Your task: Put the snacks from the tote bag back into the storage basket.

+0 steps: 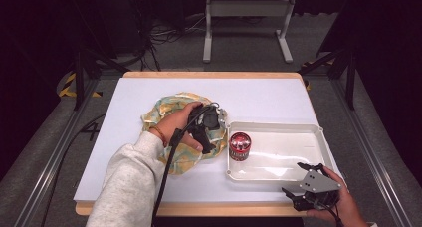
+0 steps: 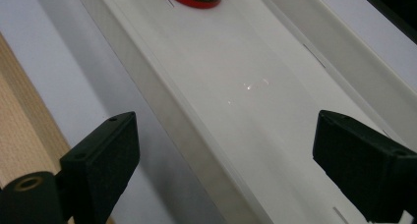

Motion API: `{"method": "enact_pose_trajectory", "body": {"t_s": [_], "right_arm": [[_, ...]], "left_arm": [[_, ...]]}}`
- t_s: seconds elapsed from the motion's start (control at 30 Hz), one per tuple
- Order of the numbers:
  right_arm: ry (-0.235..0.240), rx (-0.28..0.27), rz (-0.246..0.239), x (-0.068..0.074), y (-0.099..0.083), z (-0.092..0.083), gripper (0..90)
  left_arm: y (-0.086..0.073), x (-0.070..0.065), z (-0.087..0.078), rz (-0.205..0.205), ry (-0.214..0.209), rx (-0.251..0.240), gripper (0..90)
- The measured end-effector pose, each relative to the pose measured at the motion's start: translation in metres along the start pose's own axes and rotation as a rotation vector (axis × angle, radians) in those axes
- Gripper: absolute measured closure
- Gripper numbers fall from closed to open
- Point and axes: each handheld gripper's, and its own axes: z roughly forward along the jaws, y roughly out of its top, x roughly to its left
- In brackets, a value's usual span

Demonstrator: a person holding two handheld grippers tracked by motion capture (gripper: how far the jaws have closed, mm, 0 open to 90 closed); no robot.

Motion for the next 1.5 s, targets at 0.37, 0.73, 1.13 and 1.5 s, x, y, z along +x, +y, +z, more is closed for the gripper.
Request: {"method": "enact_pose_trajectory", "body": {"t_s": [0.37, 0.73, 1.13, 1.5], "right_arm": [[-0.007, -0.002, 0.001, 0.000, 0.000, 0.000, 11.0], [-0.009, -0.005, 0.005, 0.000, 0.000, -0.001, 11.0], [-0.005, -0.002, -0.001, 0.000, 0.001, 0.000, 11.0], [-0.004, 0.000, 0.000, 0.000, 0.001, 0.000, 11.0]], "left_arm": [[-0.020, -0.002, -0.003, -0.030, 0.026, 0.005, 6.2], [-0.043, -0.009, -0.005, -0.048, 0.037, 0.015, 6.4], [-0.066, -0.019, -0.006, -0.066, 0.047, 0.010, 6.5], [-0.093, -0.028, -0.006, -0.122, 0.060, -0.036, 6.5]]}}
